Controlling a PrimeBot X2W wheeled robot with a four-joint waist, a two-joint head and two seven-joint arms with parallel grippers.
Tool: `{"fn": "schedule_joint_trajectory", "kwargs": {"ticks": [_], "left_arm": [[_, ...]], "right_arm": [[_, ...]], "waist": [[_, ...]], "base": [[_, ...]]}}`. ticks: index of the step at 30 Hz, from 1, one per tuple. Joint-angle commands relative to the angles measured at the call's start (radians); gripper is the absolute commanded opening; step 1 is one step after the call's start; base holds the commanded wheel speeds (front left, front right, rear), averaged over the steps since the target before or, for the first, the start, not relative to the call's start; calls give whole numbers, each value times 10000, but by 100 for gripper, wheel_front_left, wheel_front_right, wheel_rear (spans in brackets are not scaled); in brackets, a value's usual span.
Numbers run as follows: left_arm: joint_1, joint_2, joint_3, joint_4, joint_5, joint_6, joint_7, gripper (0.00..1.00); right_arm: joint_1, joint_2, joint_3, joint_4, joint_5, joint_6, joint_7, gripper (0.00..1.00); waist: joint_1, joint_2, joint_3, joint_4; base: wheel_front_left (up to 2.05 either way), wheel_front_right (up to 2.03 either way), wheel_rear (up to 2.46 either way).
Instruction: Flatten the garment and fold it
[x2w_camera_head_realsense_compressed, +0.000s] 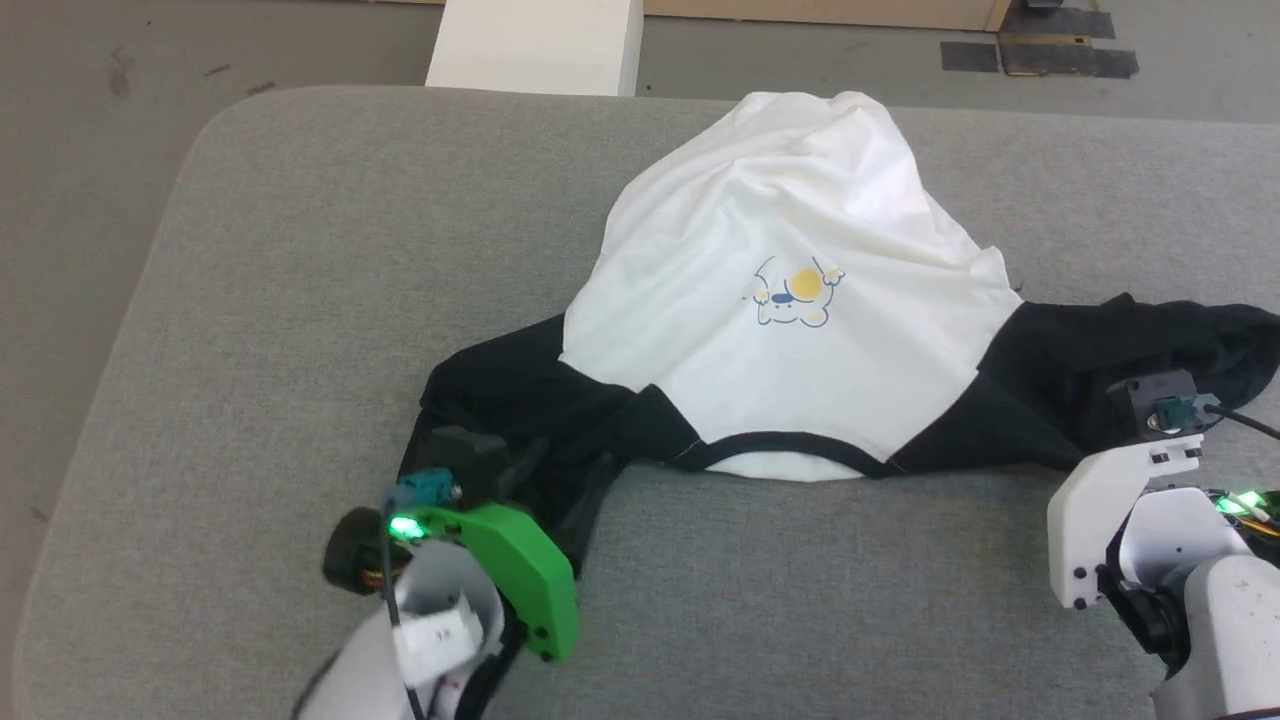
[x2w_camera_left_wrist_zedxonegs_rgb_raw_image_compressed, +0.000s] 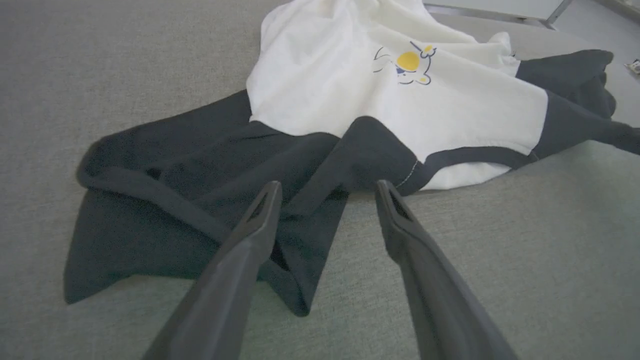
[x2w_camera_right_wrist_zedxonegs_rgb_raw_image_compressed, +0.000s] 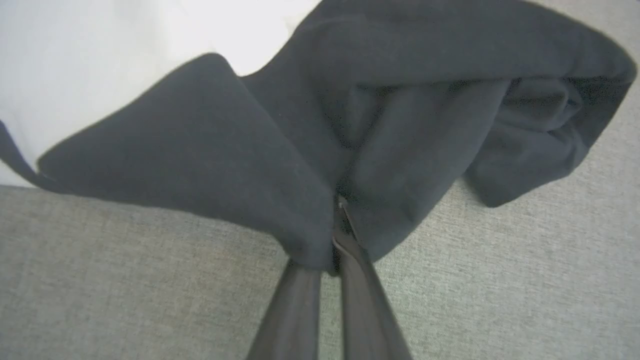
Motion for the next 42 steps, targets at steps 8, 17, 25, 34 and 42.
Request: {"fn": "schedule_joint_trajectory", "kwargs": {"ticks": [8,17,25,34,42], "left_arm": [[-555,177,89,750,-179,348,1099,100],[-548,117,166,930,-433,343,872,0],[-635,47,289,506,-719,225,348,0],[-1661,186,865,-699,-1276,8,-232,0],[-4094,789,1481,-958,-1635,-201,-293,0]], "right_arm": [[-65,123,14,-4,138,-17,-38,0],[-119,157,-95,-16,128,-17,-123,0],[-259,186,-136,11,180,-17,-242,0],[-1346,-117,-426,-1091,1814,-17,7,0],[-3317,-607,-723,-1943,4436,-17,1314,0]], "waist": [[0,0,176,-284],[0,0,351,-358],[0,0,234,-314],[0,0,-424,-562],[0,0,-1203,-937]], "base": [[0,0,0],[0,0,0],[0,0,0],[0,0,0],[0,0,0]]}}
